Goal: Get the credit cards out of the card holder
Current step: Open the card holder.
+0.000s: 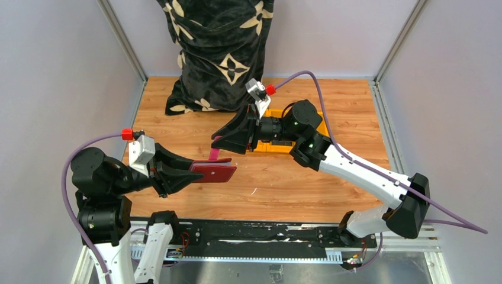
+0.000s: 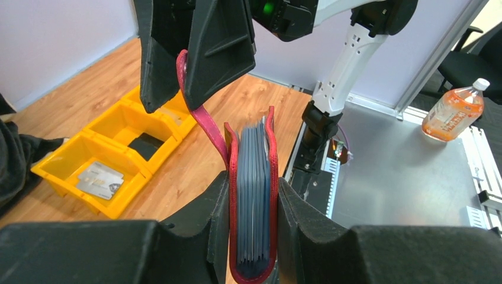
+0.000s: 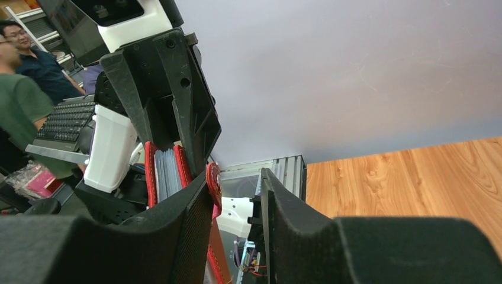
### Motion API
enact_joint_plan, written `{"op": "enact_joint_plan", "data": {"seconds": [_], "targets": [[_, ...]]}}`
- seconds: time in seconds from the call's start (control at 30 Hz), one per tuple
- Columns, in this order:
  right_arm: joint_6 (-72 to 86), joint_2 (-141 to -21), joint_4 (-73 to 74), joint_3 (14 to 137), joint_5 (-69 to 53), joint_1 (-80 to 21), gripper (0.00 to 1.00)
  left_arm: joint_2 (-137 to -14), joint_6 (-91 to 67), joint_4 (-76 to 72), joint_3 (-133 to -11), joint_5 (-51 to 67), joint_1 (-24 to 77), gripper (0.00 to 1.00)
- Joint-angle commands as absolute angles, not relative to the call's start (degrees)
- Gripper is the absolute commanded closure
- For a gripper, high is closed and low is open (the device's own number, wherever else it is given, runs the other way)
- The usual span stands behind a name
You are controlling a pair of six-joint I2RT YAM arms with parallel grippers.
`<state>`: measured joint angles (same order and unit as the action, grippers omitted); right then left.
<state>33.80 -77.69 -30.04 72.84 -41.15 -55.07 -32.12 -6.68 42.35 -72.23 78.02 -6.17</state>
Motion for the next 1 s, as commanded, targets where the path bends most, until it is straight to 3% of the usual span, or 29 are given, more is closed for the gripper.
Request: {"op": "enact_joint_plan", "data": {"seconds": [0.0,0.07,0.2,0.23,0.27,0.33,0.37,0.43,0.57,0.97], "targets": [[33.0,-77.6,-33.4,72.7,-43.0,-55.9,0.63,-32.1,-8.1,42.5,-73.8,80.0,-5.9,1.0],[33.3,-77.8,-33.9,73.2,-43.2,-56.0,0.69,-32.0,-8.1,42.5,-73.9,80.2,-5.8,1.0],[35.1,-78.6,-35.9,73.9,-44.0,-56.1,0.99,-31.6,-7.9,42.5,-73.4,79.5,-5.9,0.99],[35.4,-78.5,-36.1,74.0,-44.2,-56.1,1.0,-31.5,-7.7,42.5,-72.9,79.0,-5.9,0.94],[35.7,-78.4,-36.2,74.1,-44.3,-56.1,1.0,-31.1,-7.2,42.4,-72.3,78.6,-5.9,0.81],[35.8,-78.1,-35.8,74.5,-44.3,-56.1,1.0,-30.6,-6.4,42.4,-71.0,77.8,-5.9,0.44],[35.6,-77.9,-34.7,74.9,-44.2,-56.1,1.0,-30.4,-6.3,42.5,-70.3,77.0,-5.9,0.32],[35.2,-77.6,-33.7,75.4,-44.1,-56.1,1.0,-30.2,-6.1,42.5,-69.1,75.9,-5.9,0.22],[34.5,-76.8,-32.2,75.7,-43.6,-56.2,1.0,-30.0,-5.8,42.4,-67.8,75.8,-5.9,0.15],[30.9,-76.5,-26.6,79.2,-43.4,-58.3,1.0,-25.5,3.9,42.0,-62.9,62.2,-5.9,0.15]]}}
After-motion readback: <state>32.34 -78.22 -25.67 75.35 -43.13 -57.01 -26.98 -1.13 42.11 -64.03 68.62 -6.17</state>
